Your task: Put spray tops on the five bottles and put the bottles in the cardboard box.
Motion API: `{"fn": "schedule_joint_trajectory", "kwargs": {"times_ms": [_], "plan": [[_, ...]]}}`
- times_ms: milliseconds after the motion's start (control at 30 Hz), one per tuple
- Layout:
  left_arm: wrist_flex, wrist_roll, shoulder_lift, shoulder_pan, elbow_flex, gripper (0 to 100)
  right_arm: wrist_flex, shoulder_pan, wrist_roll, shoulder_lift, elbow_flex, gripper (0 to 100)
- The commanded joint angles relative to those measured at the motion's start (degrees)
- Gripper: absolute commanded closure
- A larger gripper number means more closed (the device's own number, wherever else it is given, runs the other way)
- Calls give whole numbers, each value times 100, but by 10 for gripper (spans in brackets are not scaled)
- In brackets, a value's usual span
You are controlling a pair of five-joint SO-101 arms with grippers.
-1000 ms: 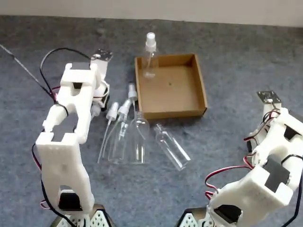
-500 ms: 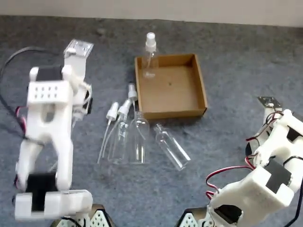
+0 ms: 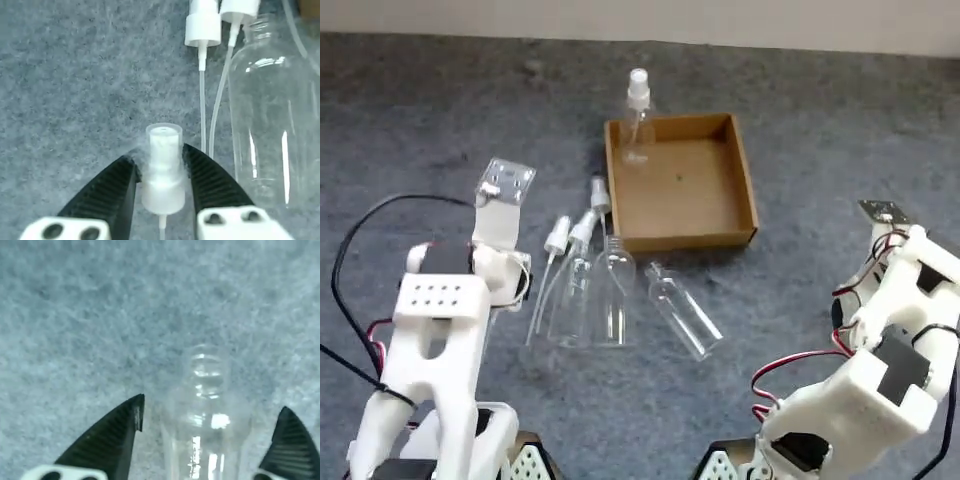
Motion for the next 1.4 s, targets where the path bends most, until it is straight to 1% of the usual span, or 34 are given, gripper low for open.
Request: {"fn": "schedule_joint_trajectory", "kwargs": {"times_ms": [0, 167, 267, 367, 500, 567, 667, 767, 933, 1067, 1233, 1367], "plan": [[-642, 167, -180, 127, 479, 996, 75, -127, -123, -110, -321, 652], [-932, 185, -189, 110, 690, 996, 84, -110, -114, -119, -330, 656], [-1002, 185, -189, 127, 796, 996, 84, -101, -105, -189, -330, 693], [-1020, 185, -189, 127, 813, 996, 101, -101, -105, -567, -321, 703], [-1073, 185, -189, 127, 831, 996, 382, -154, -88, -1165, -312, 703], [-1064, 185, -189, 127, 831, 996, 400, -163, 97, -1244, -312, 703], [-1055, 185, -189, 127, 831, 996, 400, -145, 396, -1156, -312, 704], [-1046, 185, -189, 127, 840, 996, 400, -92, 527, -1007, -312, 706], [-1046, 185, -189, 127, 840, 996, 382, 224, 1143, -593, -321, 706], [-1055, 185, -189, 127, 840, 996, 338, 435, 1204, -391, -321, 706], [-1055, 185, -180, 127, 840, 996, 66, 497, 1204, -233, -312, 710], [-1064, 185, -171, 127, 840, 996, 22, 497, 1196, -189, -321, 813]]}}
